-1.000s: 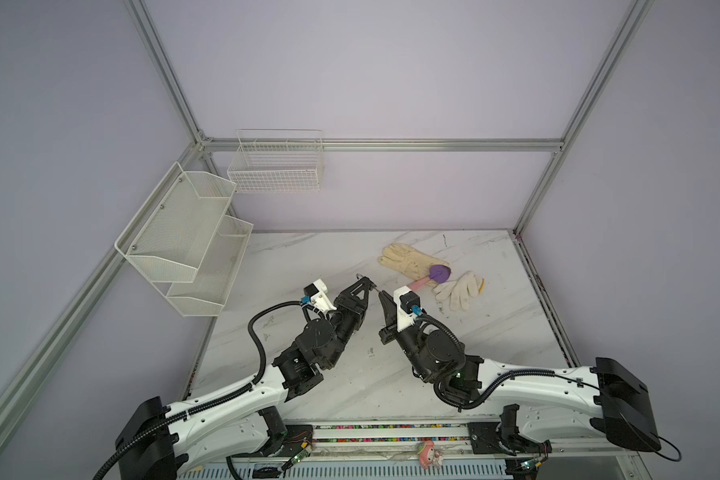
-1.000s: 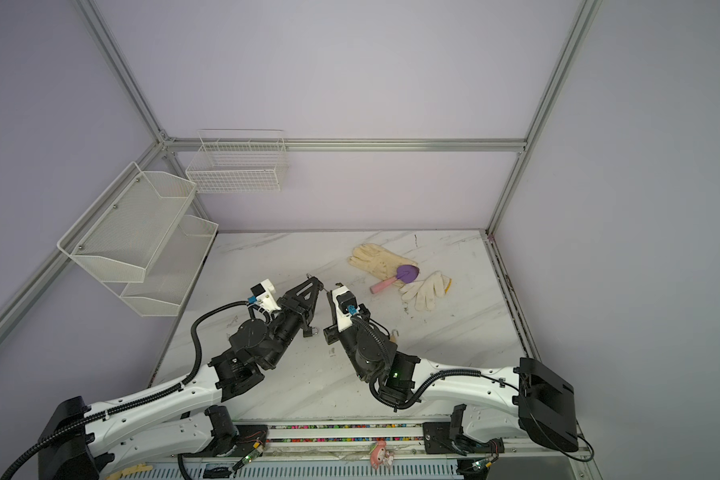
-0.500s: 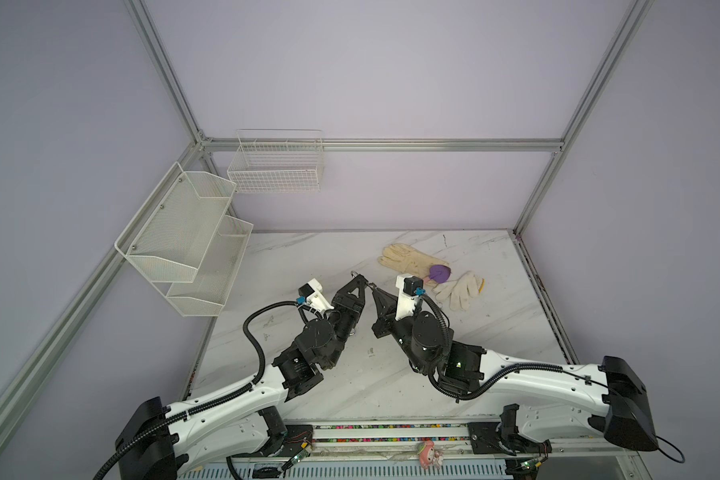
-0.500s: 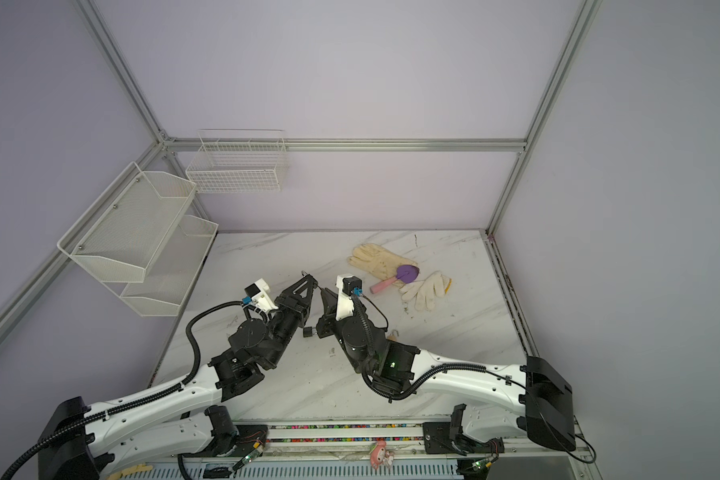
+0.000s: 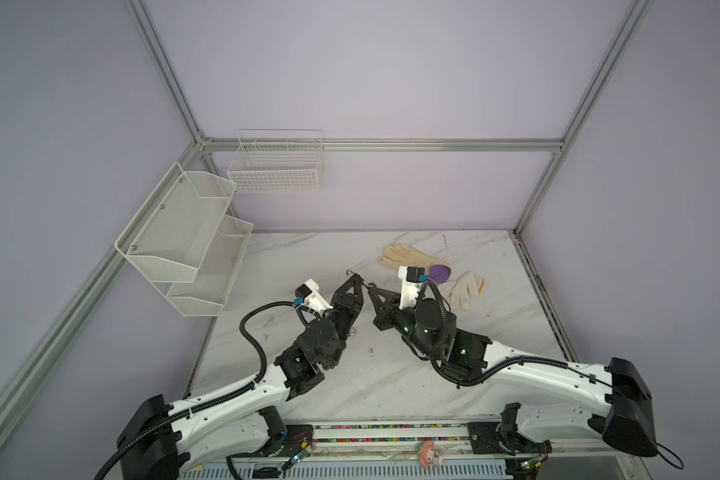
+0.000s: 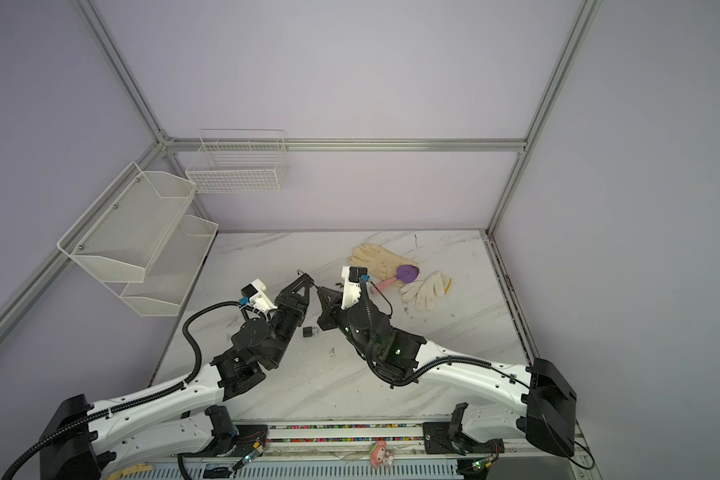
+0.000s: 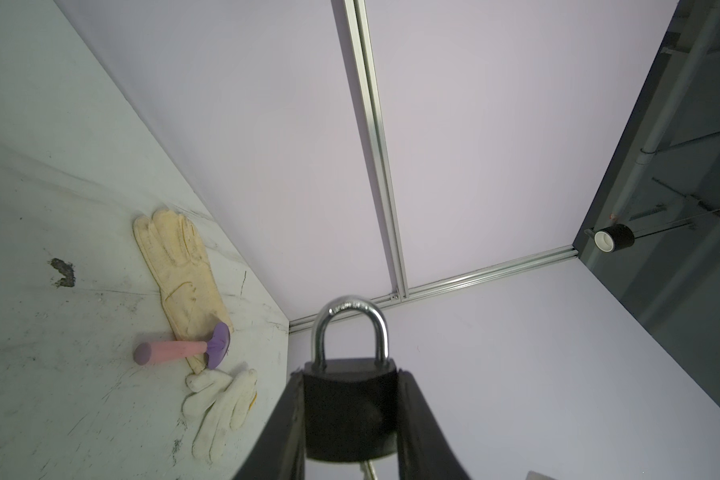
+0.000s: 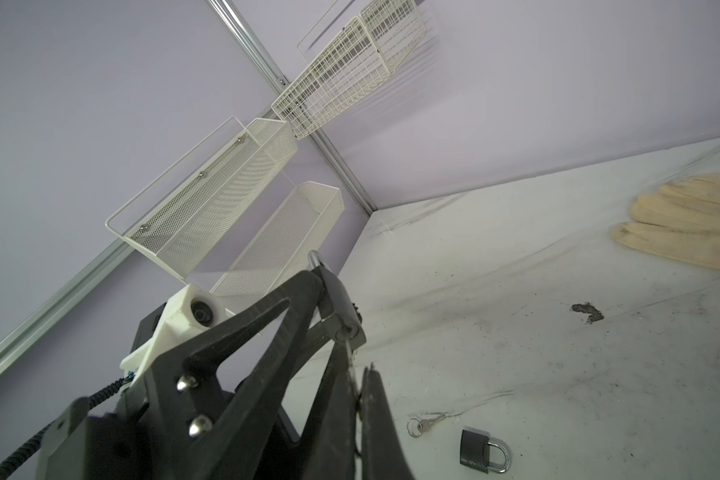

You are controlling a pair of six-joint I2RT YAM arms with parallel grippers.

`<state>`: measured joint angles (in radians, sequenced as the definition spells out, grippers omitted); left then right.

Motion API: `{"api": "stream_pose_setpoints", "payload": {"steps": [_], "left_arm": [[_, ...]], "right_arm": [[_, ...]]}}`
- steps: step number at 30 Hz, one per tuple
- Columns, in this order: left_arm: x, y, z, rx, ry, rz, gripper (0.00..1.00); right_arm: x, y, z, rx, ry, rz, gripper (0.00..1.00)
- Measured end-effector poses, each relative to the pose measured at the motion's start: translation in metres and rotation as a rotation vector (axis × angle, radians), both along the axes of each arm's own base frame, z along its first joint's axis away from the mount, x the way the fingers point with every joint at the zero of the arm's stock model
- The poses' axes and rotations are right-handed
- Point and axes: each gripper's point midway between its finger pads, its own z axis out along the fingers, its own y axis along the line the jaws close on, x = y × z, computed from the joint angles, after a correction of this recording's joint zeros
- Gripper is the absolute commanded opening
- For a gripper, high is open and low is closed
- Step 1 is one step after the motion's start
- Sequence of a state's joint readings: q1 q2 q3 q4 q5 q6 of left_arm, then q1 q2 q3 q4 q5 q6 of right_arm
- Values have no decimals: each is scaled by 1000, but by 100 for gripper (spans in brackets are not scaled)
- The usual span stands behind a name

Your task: Unlock with the key

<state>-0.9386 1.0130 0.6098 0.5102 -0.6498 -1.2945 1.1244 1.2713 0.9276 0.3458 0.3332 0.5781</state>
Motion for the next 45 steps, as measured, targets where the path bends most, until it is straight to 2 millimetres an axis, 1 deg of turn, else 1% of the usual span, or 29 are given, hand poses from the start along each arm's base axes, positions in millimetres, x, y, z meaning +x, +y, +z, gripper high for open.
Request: {"api": "stream_pose_setpoints", "payload": {"steps": [4, 7, 11, 14, 19, 23, 26, 28, 32, 35, 40, 45], "left_arm": [[0, 0, -1, -10, 6, 1, 0], [0, 0, -4, -27, 26, -4, 3], [-2, -1, -12, -28, 68, -15, 3], [-2, -3, -17, -11, 109, -24, 2], [-2, -7, -12, -20, 128, -42, 2], [-1, -8, -7, -33, 128, -41, 2], [3, -7, -8, -26, 132, -30, 2], [4, -7, -11, -16, 138, -22, 2], [5, -3, -10, -13, 132, -3, 2], [6, 1, -8, -12, 128, 8, 3], [3, 3, -5, -3, 123, 5, 3], [-1, 0, -4, 2, 124, -31, 3]], "right_arm": [[0, 0, -1, -4, -1, 26, 0], [0, -2, -3, -16, -5, 41, 0], [0, -4, -11, -91, -49, 40, 0], [1, -6, -17, -177, -113, 28, 0], [2, -9, -11, -289, -245, -9, 0], [5, -9, -5, -342, -328, -50, 0], [7, -6, -7, -332, -324, -63, 0], [6, -2, -8, -279, -281, -44, 0], [8, 2, -5, -156, -191, 12, 0], [8, 5, -3, -112, -146, 47, 0], [8, 6, -1, -187, -175, 50, 0], [4, -1, -1, -285, -263, 35, 0]]}}
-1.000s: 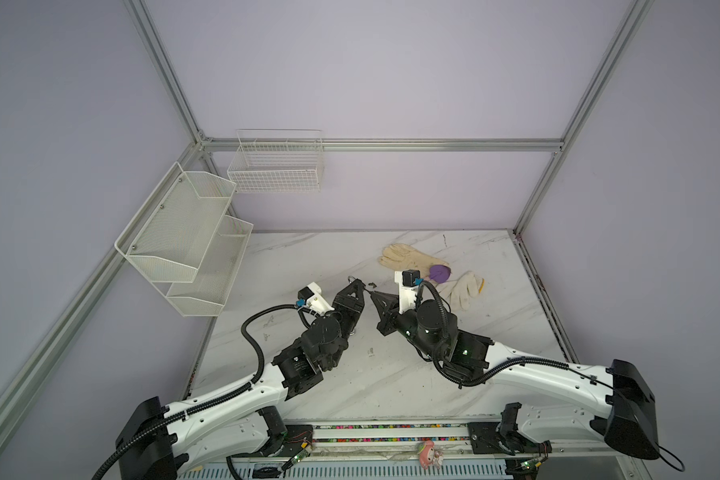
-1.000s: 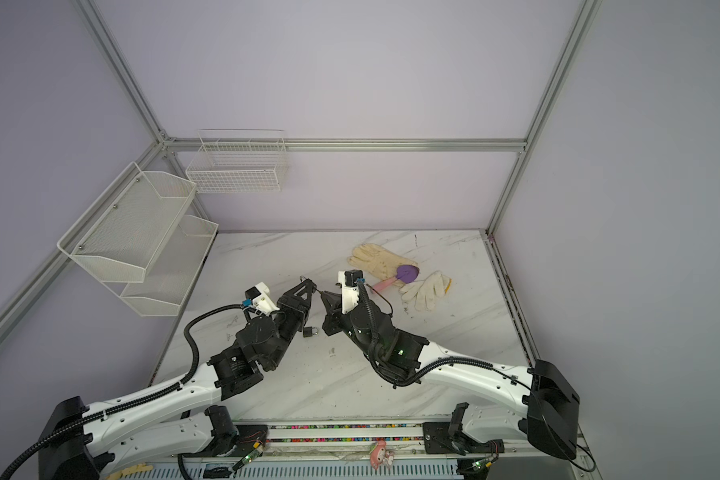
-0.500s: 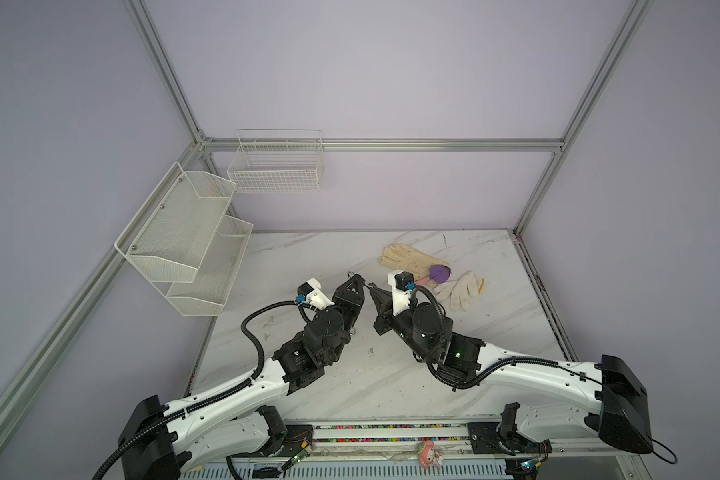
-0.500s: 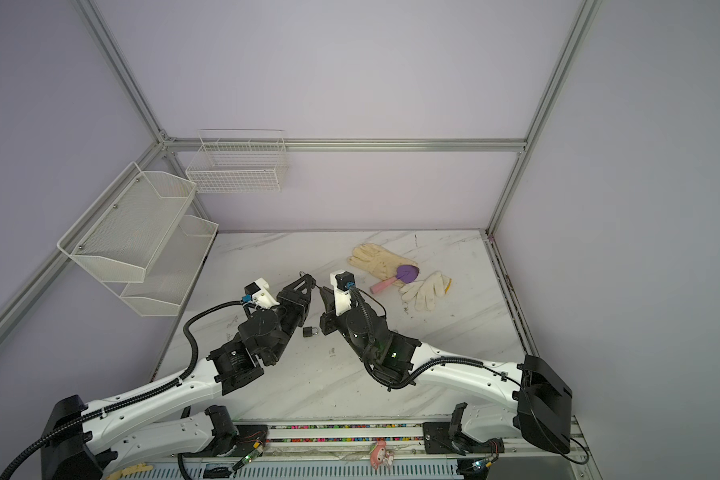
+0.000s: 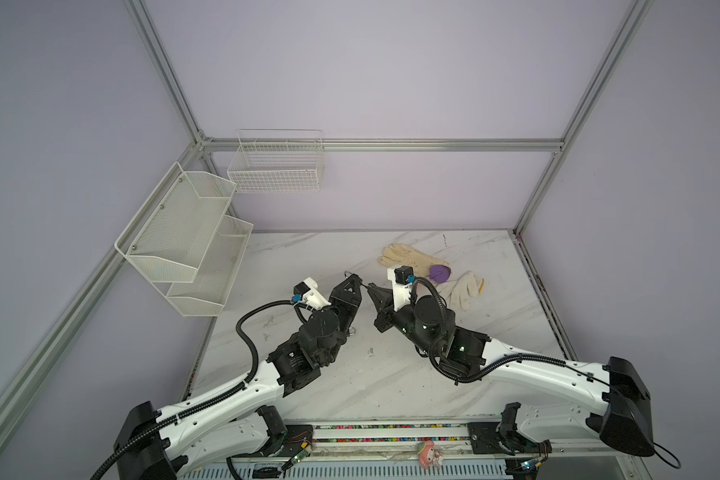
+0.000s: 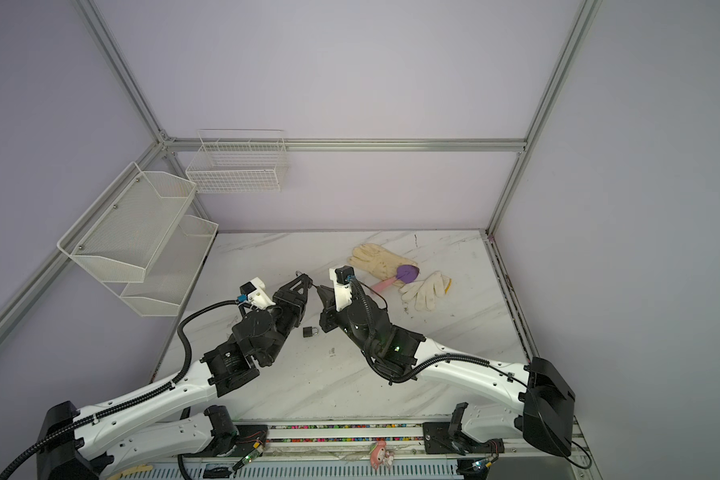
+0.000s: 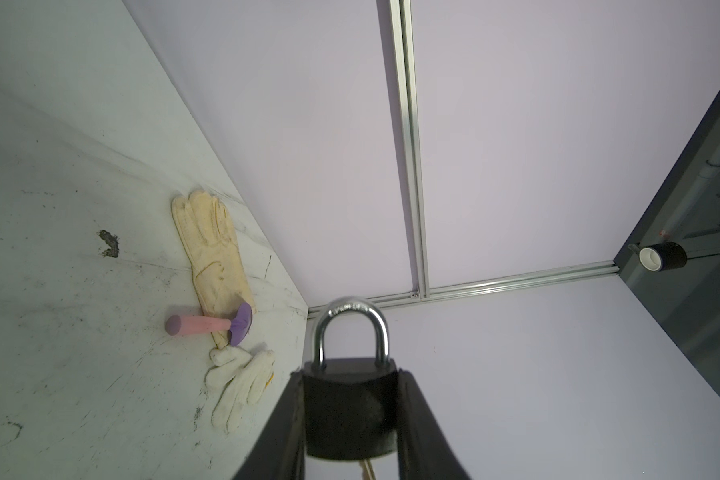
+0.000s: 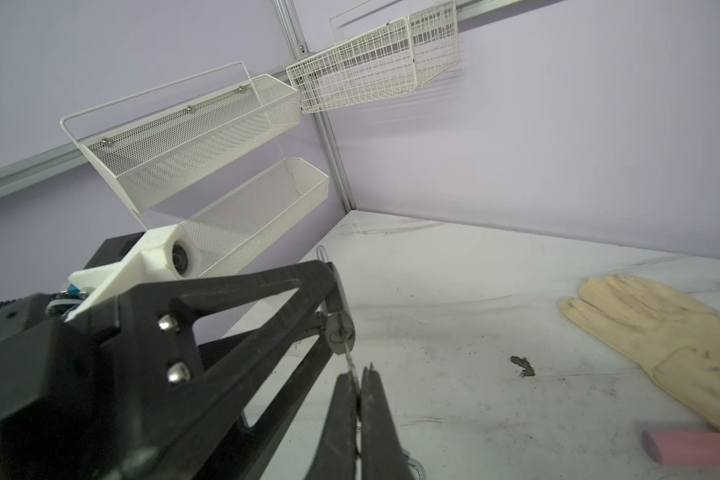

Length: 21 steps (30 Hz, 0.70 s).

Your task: Unlock with the key

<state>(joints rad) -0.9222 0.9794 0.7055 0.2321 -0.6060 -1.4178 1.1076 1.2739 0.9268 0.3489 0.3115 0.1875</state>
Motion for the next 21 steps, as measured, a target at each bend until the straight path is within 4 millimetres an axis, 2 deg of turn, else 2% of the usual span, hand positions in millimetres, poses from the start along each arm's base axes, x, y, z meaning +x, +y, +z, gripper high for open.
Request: {"api": "stream_pose_setpoints", "payload": {"steps": [6, 10, 21], "left_arm": [[-9, -5, 4, -12, 6, -70, 3], [-10, -8, 3, -29, 15, -86, 2], [-1, -15, -2, -130, 51, -78, 3]], "right_arm": [[-9, -9, 3, -57, -91, 25, 0], [-8, -12, 3, -68, -126, 12, 0], [-3, -17, 2, 48, -16, -38, 0]]}}
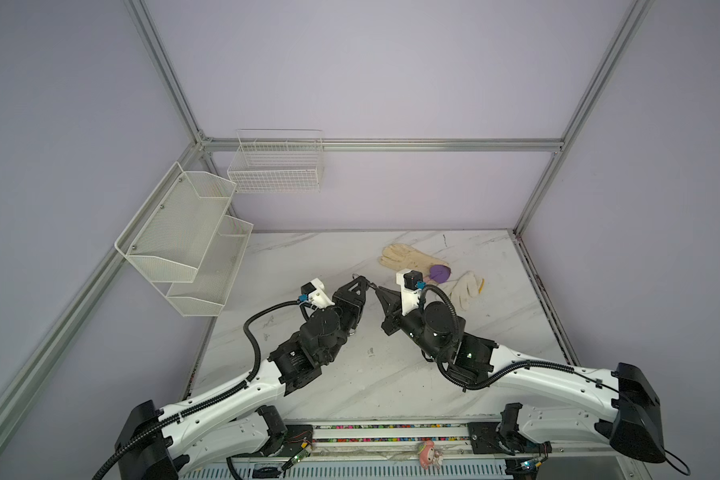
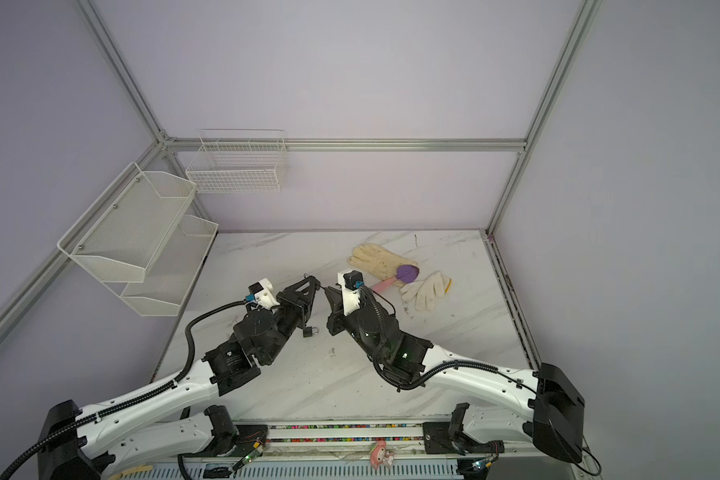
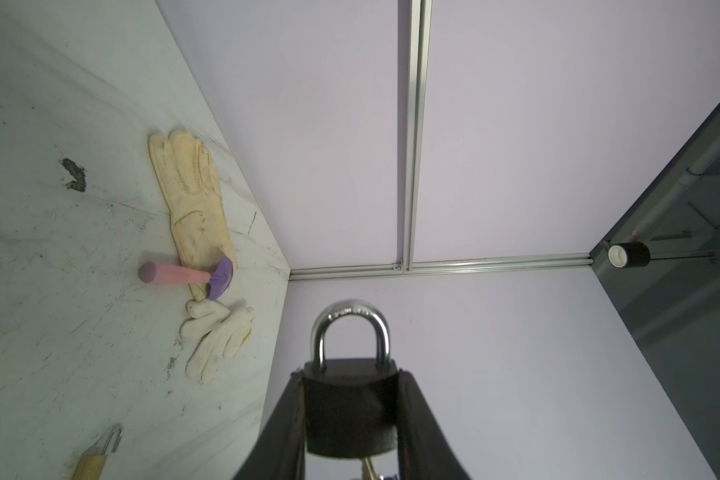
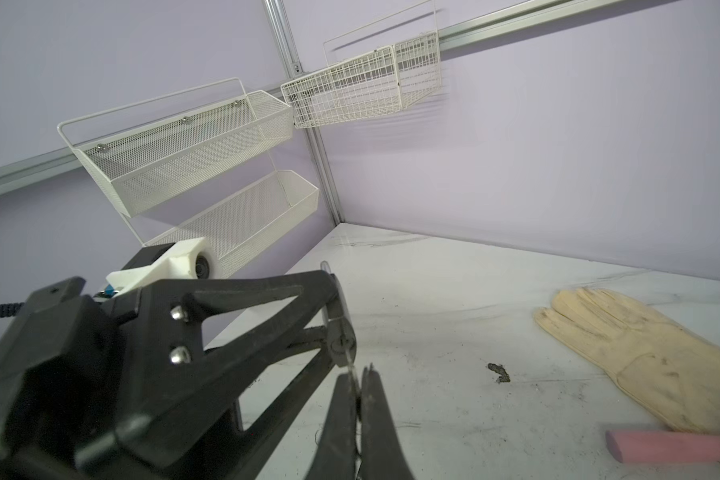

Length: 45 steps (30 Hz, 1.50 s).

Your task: Unlock with the key

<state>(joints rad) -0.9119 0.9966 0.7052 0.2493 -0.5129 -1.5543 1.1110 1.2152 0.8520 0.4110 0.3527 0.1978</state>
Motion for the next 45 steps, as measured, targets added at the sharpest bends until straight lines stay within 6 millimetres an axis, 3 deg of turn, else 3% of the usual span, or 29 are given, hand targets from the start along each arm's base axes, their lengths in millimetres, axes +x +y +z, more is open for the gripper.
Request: {"api": "stream_pose_setpoints", "payload": {"steps": [9, 24, 31, 39, 45], "left_arm": [[-12, 0, -6, -50, 68, -25, 3], [-22, 4, -38, -62, 247, -10, 1], [-5, 23, -42, -46, 254, 130, 0], [5, 8, -53, -35, 279, 126, 0], [3, 11, -46, -52, 267, 122, 0]], "right_arm": [[-14, -11, -7, -15, -13, 30, 0], [-21, -11, -37, -5, 64, 35, 0], [-13, -11, -39, 33, 70, -26, 0], [-8, 6, -51, 40, 69, -12, 0], [-12, -8, -38, 74, 48, -23, 0]]}}
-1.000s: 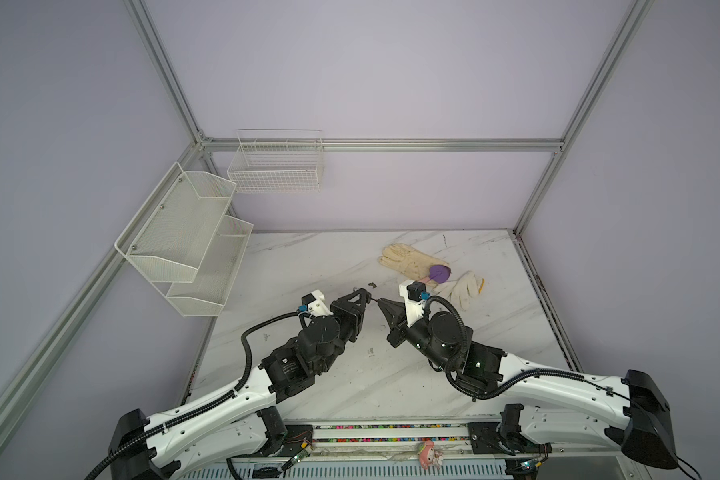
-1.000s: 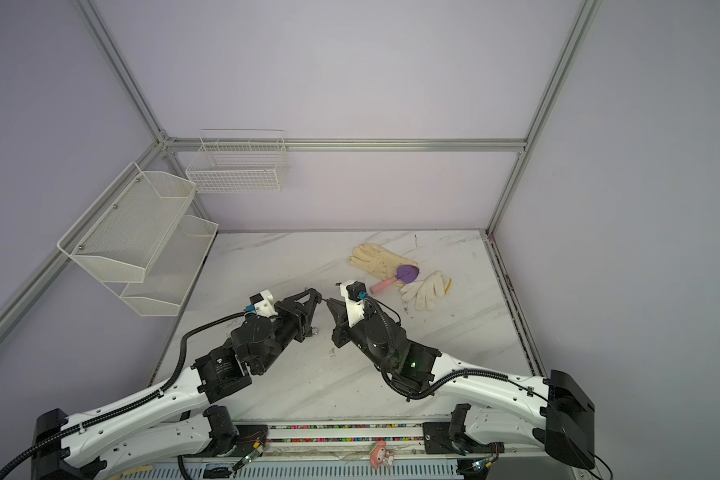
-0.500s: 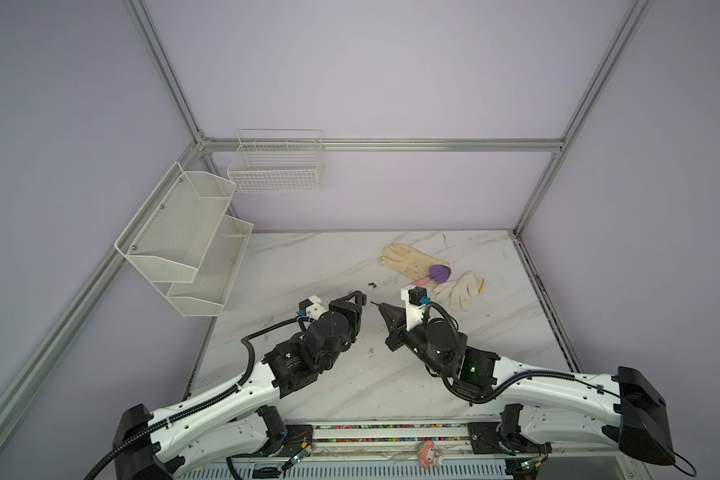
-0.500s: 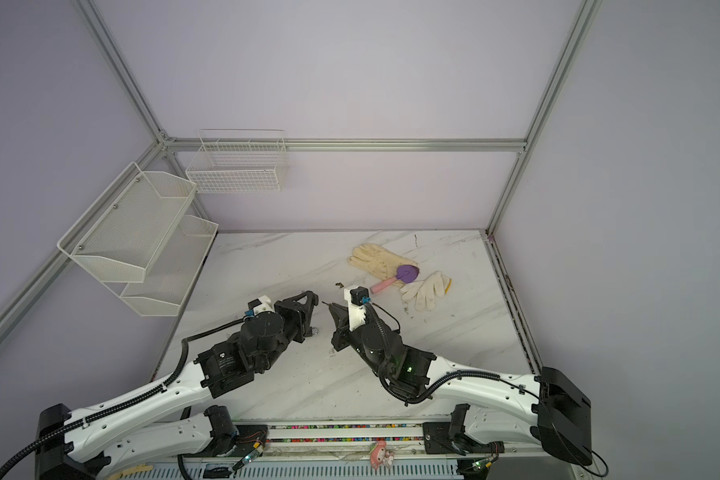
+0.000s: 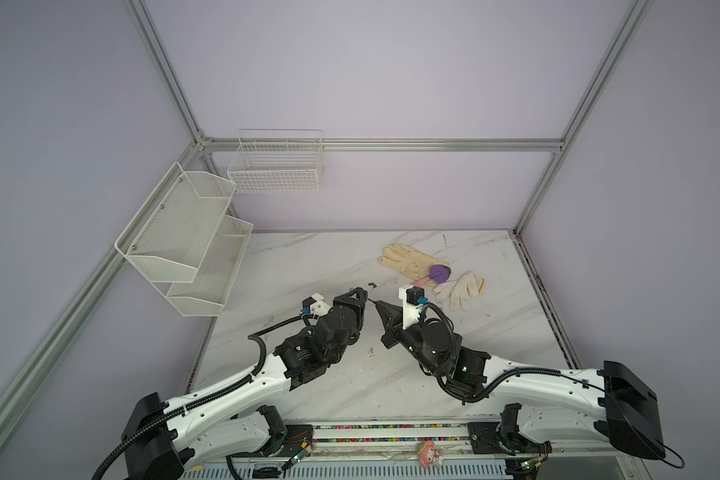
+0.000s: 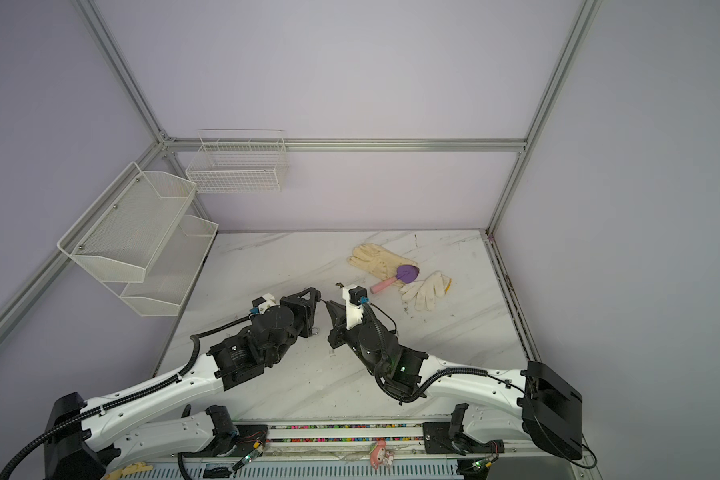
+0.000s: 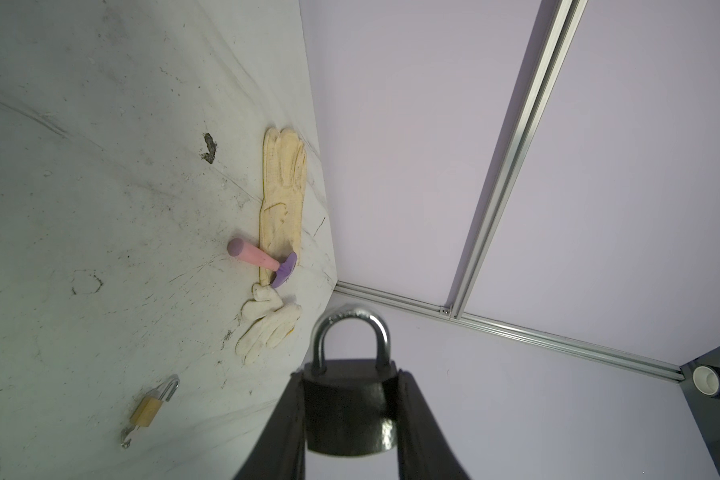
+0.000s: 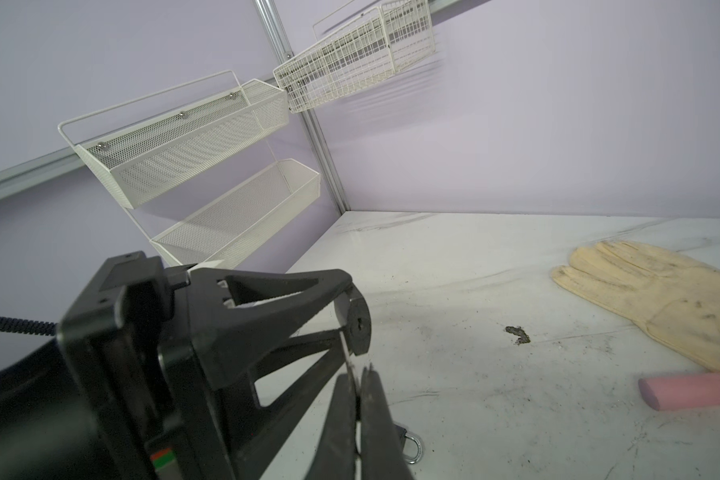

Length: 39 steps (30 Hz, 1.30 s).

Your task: Unlock with the key

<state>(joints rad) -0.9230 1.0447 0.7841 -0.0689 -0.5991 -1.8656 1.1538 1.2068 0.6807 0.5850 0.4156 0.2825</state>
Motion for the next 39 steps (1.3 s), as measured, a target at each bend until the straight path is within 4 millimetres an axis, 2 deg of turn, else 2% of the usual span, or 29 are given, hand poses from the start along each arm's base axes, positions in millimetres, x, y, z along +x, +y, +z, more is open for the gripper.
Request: {"api": "stream_pose_setpoints", "payload": {"steps": [3, 10, 16, 22, 29, 39], "left_arm": [[-1, 1, 3, -8, -5, -2, 0], [-1, -6, 4, -17, 0, -29, 0], [0, -11, 10, -32, -5, -44, 0], [0, -12, 12, -41, -10, -49, 0], [0, -12, 12, -42, -11, -49, 1], [0, -13, 11, -42, -10, -50, 1]], "right_arm": [[1, -6, 2, 14, -8, -5, 0], [5, -1, 2, 15, -38, 4, 0], [11, -4, 10, 30, -70, -5, 0], [17, -10, 1, 9, -75, -23, 0], [14, -6, -8, -10, -82, 8, 0], [12, -7, 1, 9, -125, 11, 0]]}}
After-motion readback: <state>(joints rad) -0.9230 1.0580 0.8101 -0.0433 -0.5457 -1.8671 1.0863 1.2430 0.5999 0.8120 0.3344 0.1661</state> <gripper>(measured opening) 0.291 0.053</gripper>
